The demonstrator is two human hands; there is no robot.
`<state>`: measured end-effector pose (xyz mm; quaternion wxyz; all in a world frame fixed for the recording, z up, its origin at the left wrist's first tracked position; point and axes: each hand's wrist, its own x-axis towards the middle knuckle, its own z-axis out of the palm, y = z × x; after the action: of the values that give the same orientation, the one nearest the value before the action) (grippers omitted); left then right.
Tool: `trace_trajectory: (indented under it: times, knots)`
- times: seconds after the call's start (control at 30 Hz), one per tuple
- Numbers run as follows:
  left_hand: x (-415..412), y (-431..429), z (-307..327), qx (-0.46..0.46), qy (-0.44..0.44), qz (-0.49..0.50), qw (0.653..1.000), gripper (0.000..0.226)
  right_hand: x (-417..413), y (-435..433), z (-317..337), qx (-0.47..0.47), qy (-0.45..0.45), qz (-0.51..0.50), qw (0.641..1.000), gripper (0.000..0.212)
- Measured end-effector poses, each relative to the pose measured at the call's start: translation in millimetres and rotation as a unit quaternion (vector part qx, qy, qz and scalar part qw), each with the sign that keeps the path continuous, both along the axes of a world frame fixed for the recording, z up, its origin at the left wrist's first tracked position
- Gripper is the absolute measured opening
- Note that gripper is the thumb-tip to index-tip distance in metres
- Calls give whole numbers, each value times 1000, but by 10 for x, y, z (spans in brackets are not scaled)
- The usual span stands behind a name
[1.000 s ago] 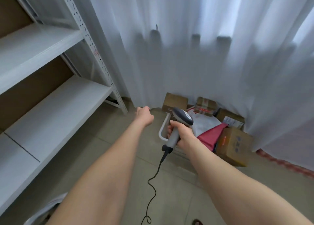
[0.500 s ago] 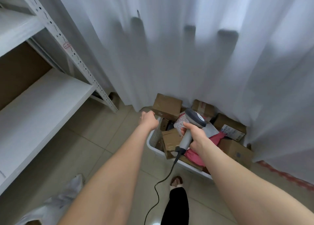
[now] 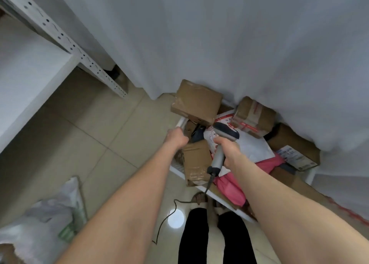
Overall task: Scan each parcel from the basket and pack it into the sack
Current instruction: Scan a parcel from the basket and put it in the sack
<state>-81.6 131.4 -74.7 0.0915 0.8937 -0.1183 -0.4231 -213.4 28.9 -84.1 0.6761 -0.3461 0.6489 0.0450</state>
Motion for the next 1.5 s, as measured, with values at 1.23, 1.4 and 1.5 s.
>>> trace_trajectory:
  times: [1.23, 1.4, 1.5]
  knots:
    - [242, -476, 2938, -350, 50, 395, 848, 49, 365, -570, 2669, 61, -238, -45, 968, 38]
    - [144, -395, 3465, -380, 73, 415, 824, 15, 335, -559, 3138, 52, -272, -35, 960, 52]
    - [138, -326, 3672, -388, 72, 437, 808, 37, 334, -503, 3347, 38, -298, -25, 954, 51]
